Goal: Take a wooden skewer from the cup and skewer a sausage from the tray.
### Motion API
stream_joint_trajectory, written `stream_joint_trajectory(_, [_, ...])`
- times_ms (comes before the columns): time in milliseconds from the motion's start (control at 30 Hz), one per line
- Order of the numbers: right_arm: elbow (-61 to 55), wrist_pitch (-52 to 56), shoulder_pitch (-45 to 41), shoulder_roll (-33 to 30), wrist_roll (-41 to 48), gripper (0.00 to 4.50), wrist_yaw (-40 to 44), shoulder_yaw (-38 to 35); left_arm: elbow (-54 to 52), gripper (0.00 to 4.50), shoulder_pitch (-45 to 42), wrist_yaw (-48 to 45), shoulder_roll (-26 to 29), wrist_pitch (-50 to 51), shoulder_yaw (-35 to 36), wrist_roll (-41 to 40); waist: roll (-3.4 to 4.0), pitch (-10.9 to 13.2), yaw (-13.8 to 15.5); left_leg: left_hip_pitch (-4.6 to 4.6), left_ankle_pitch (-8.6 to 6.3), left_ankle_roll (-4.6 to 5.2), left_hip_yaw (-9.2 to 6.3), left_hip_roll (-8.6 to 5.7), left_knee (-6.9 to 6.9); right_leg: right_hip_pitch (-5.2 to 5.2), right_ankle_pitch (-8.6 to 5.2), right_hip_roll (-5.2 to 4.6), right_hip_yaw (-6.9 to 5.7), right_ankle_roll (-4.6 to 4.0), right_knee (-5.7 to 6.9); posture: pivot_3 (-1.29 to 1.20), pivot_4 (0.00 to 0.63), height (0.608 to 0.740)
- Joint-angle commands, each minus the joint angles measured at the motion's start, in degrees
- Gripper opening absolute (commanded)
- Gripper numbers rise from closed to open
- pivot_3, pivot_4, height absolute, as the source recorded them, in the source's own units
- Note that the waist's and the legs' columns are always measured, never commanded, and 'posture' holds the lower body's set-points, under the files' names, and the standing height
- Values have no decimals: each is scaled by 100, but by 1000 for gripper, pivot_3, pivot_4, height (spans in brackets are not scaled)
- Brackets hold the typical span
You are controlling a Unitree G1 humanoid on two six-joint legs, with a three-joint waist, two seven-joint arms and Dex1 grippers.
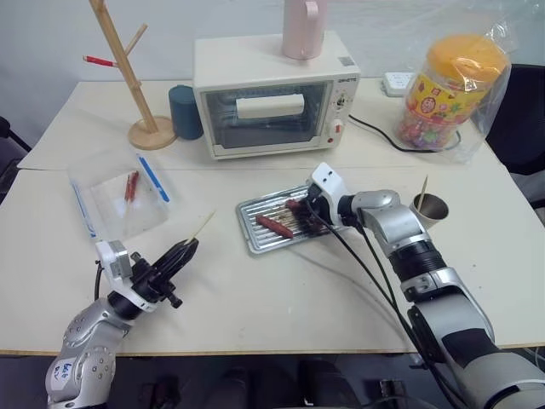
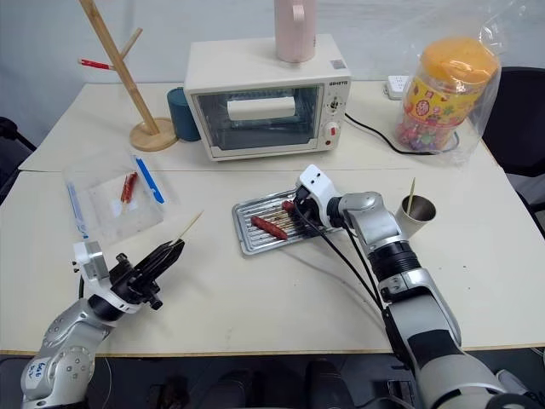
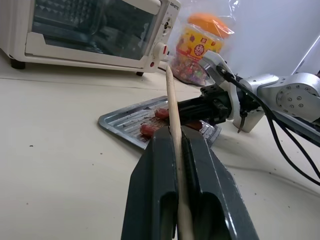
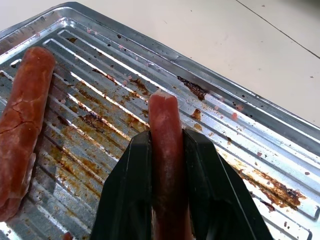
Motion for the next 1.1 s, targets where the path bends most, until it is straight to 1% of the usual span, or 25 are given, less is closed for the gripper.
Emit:
stream_joint_trajectory(33, [-68, -19, 80, 7, 5, 914, 35, -77, -42, 0, -51, -29, 40, -39, 4, -10, 0, 0, 0, 0, 0, 0, 0, 0, 0, 0, 0, 0, 0, 0, 0, 0, 150, 740])
stream_joint_trajectory(133, [-285, -146, 54, -94, 62, 914, 177, -117, -48, 0, -66, -32, 42, -40, 2, -2, 0, 0, 0, 0, 0, 0, 0, 0, 0, 0, 0, 0, 0, 0, 0, 0, 150, 740])
stream_joint_trajectory(267, [-1065, -197, 84, -416, 321, 914, 882, -141, -67, 0, -101, -108, 168, -39, 21, 24, 0, 0, 4, -2, 0, 0, 0, 0, 0, -1, 0, 0, 0, 0, 0, 0, 150, 740])
stream_joint_trajectory(333, [-1728, 31, 156, -689, 599, 914, 1411, -153, -75, 0, -72, -369, 452, -100, -68, 227, 0, 1, 4, -2, 0, 0, 0, 0, 0, -2, 0, 0, 0, 0, -1, 0, 150, 740])
stream_joint_trajectory(433, [-2739, 346, 288, -1306, 1014, 914, 2279, -83, -148, 0, -52, -842, 959, -159, -203, 466, 0, 1, 7, -2, 0, 0, -2, 1, -5, -3, -1, 0, -1, -2, -6, 0, 150, 740])
stream_joint_trajectory(533, [-3476, 546, 426, -1894, 1271, 914, 2957, 70, -210, 0, -232, -1225, 1400, -94, -296, 510, 0, 1, 17, -2, -1, 0, -2, 1, -6, 1, -1, 0, 0, -2, -14, 0, 150, 740])
stream_joint_trajectory(633, [-3899, 637, 499, -2282, 1351, 914, 3433, 281, -218, 0, -416, -1615, 1769, -66, -511, 599, 0, 1, 31, -2, -1, 1, -3, 1, -6, 3, -1, -2, 0, -2, -18, 0, 150, 740])
stream_joint_trajectory(800, [-4324, 897, 608, -2552, 1450, 914, 3601, 395, -440, 0, -744, -1996, 2229, 438, -937, 461, 0, 1, 6, -1, -1, 1, -3, 1, -13, 1, -1, -2, 2, -3, -21, 0, 150, 740])
stream_joint_trajectory(933, [-4579, 1078, 663, -2592, 1509, 914, 3526, 435, -557, 0, -1098, -1947, 2211, 768, -1159, 352, 1, 3, 20, -2, -1, 1, -3, 1, -14, 0, -1, -3, 1, -3, -22, 0, 150, 740])
stream_joint_trajectory(1100, [-4827, 1333, 674, -2557, 1540, 914, 3402, 478, -561, 0, -1455, -1885, 2044, 906, -1462, 463, 1, 3, 29, -3, -1, 1, -3, 1, -11, 1, -1, -3, 1, -2, -20, 0, 150, 740])
